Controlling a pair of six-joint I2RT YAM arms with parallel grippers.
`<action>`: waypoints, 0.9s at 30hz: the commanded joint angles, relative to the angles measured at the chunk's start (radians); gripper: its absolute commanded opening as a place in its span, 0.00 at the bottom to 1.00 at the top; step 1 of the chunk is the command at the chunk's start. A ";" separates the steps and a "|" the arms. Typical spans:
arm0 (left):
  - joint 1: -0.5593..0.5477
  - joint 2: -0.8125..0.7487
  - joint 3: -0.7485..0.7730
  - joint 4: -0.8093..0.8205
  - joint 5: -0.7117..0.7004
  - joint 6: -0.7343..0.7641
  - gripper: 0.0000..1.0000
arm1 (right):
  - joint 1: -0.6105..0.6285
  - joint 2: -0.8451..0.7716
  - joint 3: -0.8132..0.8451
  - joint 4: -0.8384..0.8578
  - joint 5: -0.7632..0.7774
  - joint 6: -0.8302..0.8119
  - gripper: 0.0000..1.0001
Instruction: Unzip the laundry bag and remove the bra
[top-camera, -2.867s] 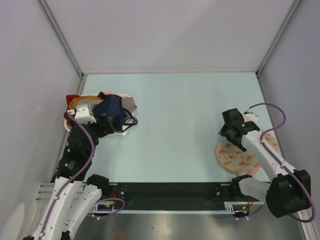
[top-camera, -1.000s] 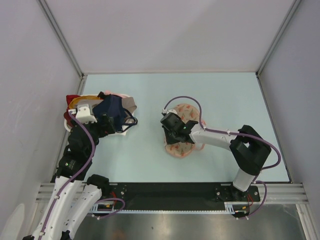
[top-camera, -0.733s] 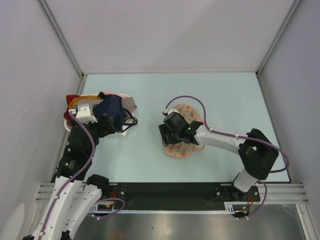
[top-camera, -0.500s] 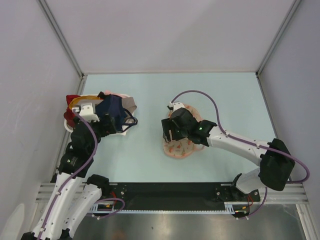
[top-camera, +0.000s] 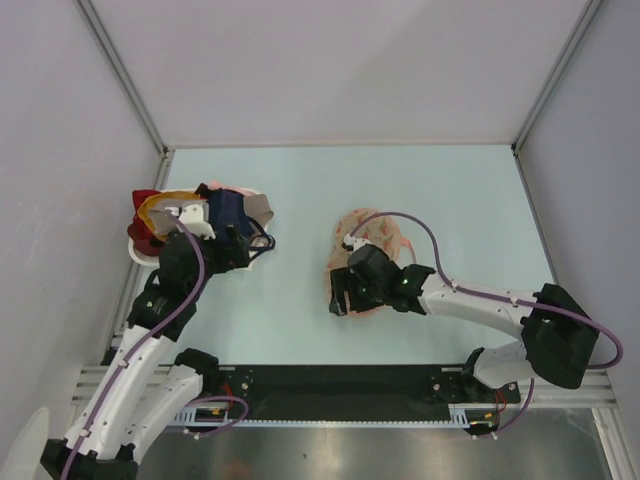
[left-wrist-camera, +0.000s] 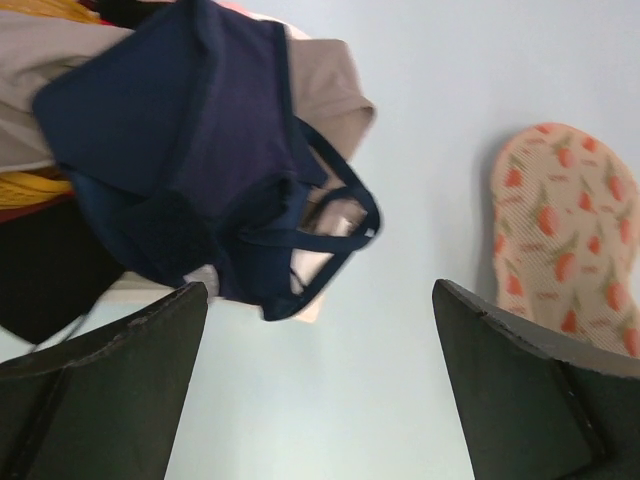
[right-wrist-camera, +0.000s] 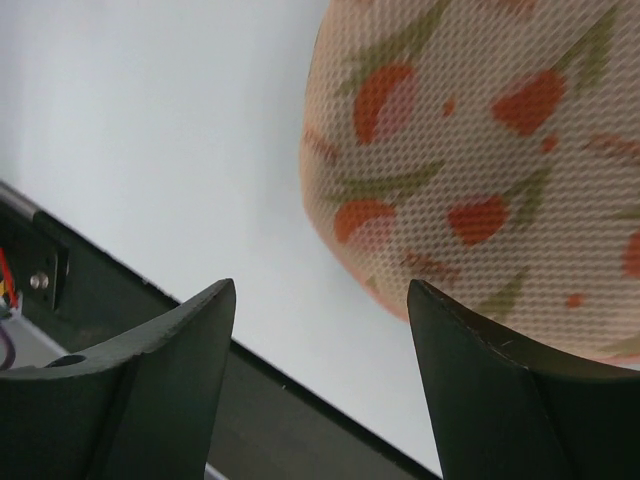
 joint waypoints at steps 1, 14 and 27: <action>-0.089 0.007 0.033 0.045 -0.006 -0.075 1.00 | 0.041 -0.046 -0.047 0.089 -0.078 0.107 0.74; -0.200 0.056 0.009 0.068 -0.045 -0.116 1.00 | 0.034 -0.026 -0.099 0.008 0.042 0.191 0.76; -0.350 0.151 -0.042 0.177 -0.052 -0.182 1.00 | -0.216 -0.120 -0.148 -0.078 0.198 0.082 0.77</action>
